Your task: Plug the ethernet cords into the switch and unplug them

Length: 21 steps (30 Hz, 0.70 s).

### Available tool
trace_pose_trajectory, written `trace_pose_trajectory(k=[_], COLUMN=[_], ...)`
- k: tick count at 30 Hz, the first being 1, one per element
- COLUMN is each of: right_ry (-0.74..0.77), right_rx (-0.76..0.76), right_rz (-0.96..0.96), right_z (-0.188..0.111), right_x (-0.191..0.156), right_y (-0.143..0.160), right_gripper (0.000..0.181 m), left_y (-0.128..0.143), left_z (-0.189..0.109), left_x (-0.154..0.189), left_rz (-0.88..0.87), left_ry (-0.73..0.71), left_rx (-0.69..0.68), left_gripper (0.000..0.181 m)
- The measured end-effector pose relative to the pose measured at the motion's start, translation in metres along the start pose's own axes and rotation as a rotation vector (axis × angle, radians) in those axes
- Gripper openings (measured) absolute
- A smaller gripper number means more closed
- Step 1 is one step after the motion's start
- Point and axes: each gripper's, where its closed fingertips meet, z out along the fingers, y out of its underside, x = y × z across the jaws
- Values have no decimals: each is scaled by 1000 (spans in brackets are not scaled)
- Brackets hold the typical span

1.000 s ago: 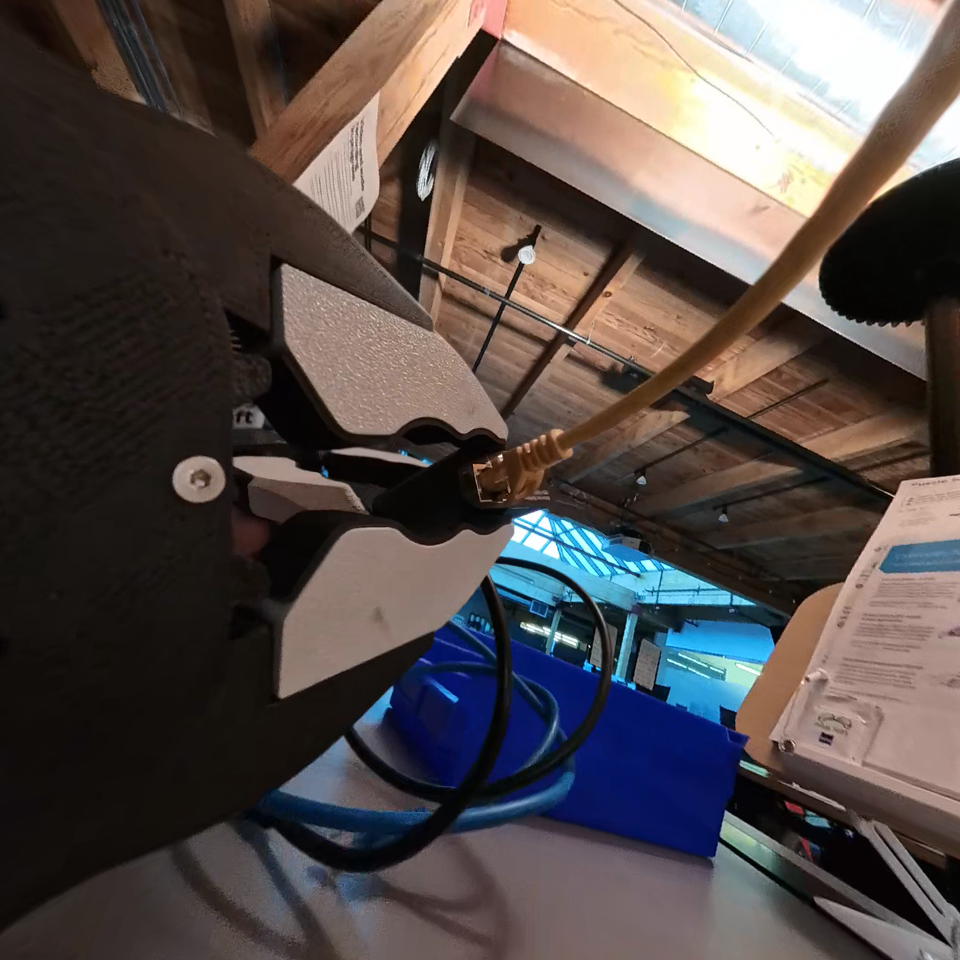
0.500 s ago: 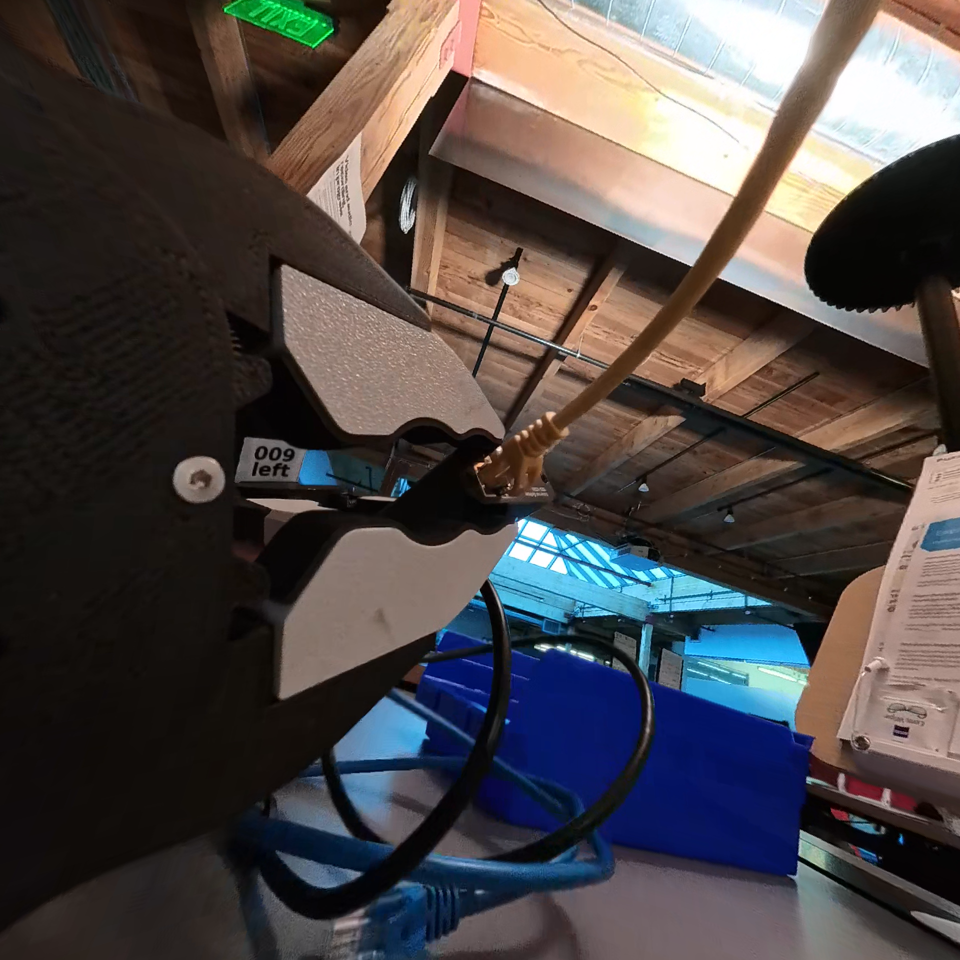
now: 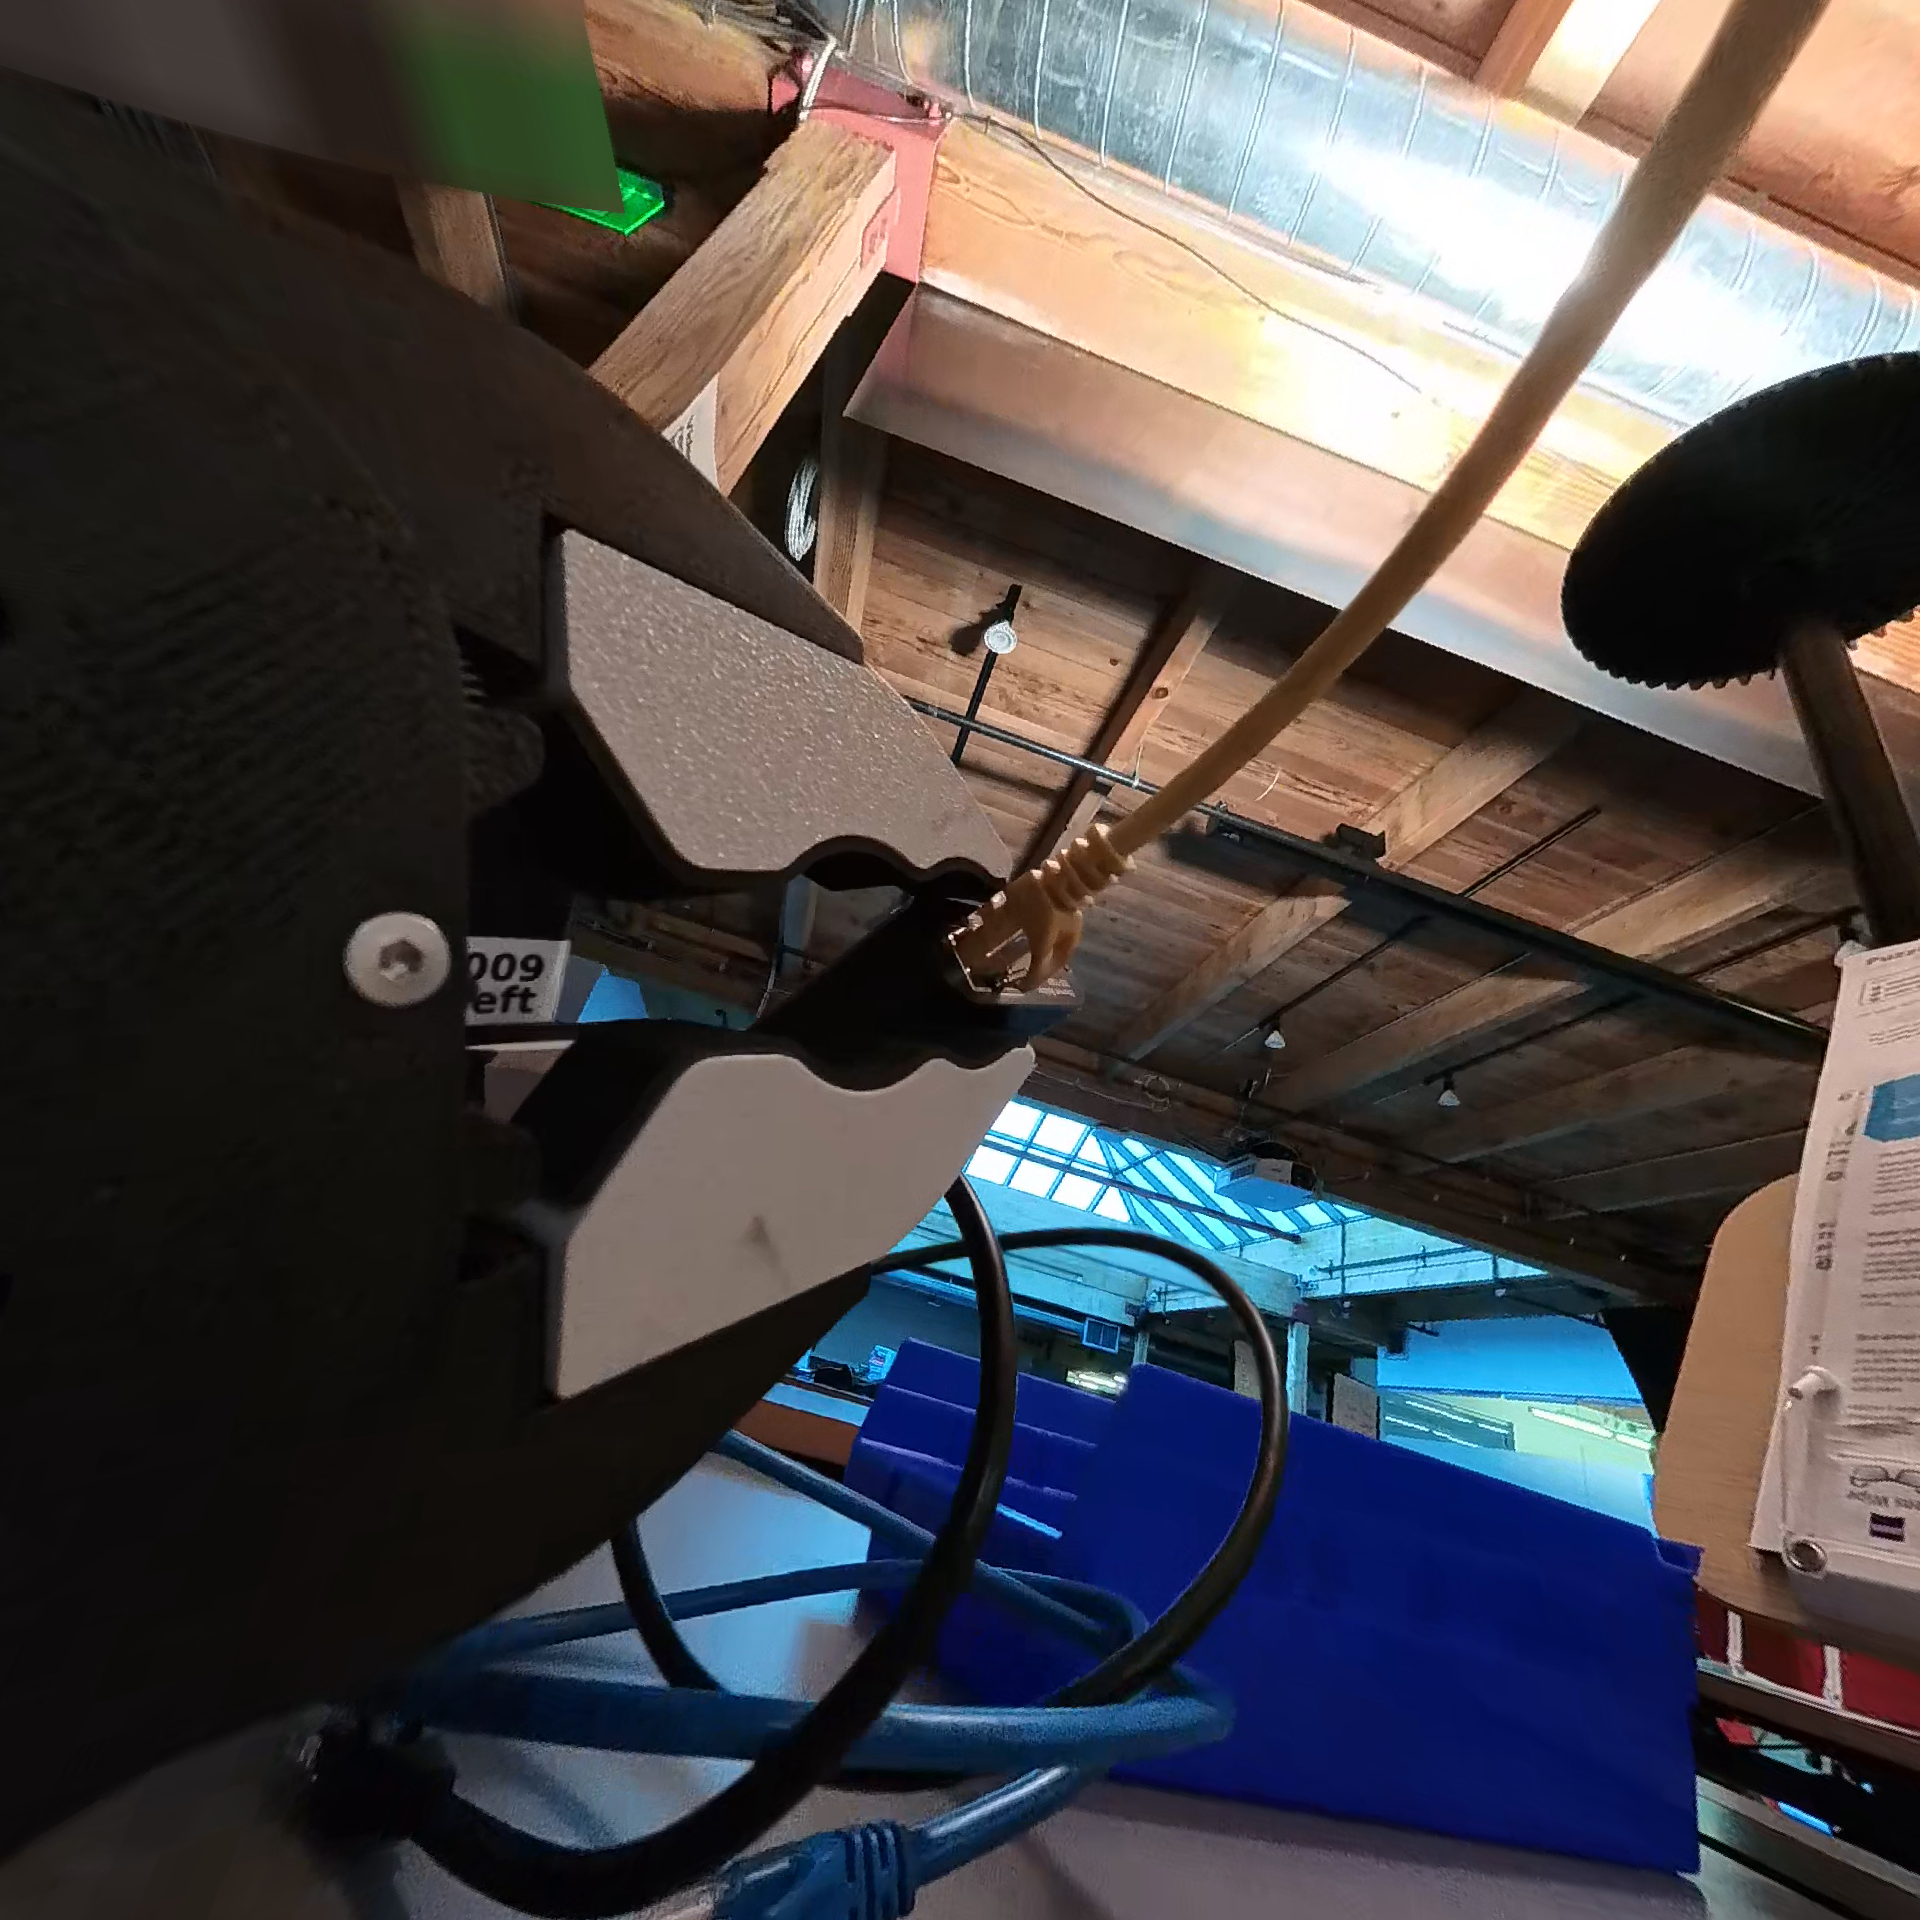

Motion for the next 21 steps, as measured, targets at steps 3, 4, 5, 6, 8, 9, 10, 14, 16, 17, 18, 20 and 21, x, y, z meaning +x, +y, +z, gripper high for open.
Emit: trace_pose_trajectory(k=[3,4,5,6,8,9,10,14,16,17,18,20,21], right_ry=[10,8,15,26,17,10,8,10,-12,-19,-18,-58,-70], right_rx=[3,12,12,-2,-5,-6,-4,-46,-169,-280,-419,-715,-872], right_rz=[-6,-3,-21,-50,-45,-34,-33,-29,-23,-45,-101,-241,-282], right_z=[-1,-3,-4,-5,-5,-5,-6,-4,-2,-1,-2,-16,-28], right_x=[2,3,3,5,2,1,0,3,4,2,0,-9,-13], right_y=[2,3,4,7,9,10,10,11,19,29,42,73,88], right_gripper=[24,24,24,22,23,23,23,25,38,47,50,43,40], left_y=[2,1,1,0,-4,-5,-5,0,3,3,5,11,14], left_z=[-2,-3,-4,-5,-7,-7,-6,-4,-7,-12,-17,-30,-36], left_x=[2,4,5,6,7,6,6,5,-6,-15,-24,-43,-48], left_rz=[-49,-73,-89,-106,-97,-74,-60,-79,-159,-204,-251,-320,-339], left_ry=[6,17,25,37,40,30,19,29,62,61,69,70,88], left_rx=[18,30,42,59,87,88,86,23,-33,-47,-66,-121,-145], left_gripper=[55,55,56,57,56,56,56,56,56,56,56,56,56])
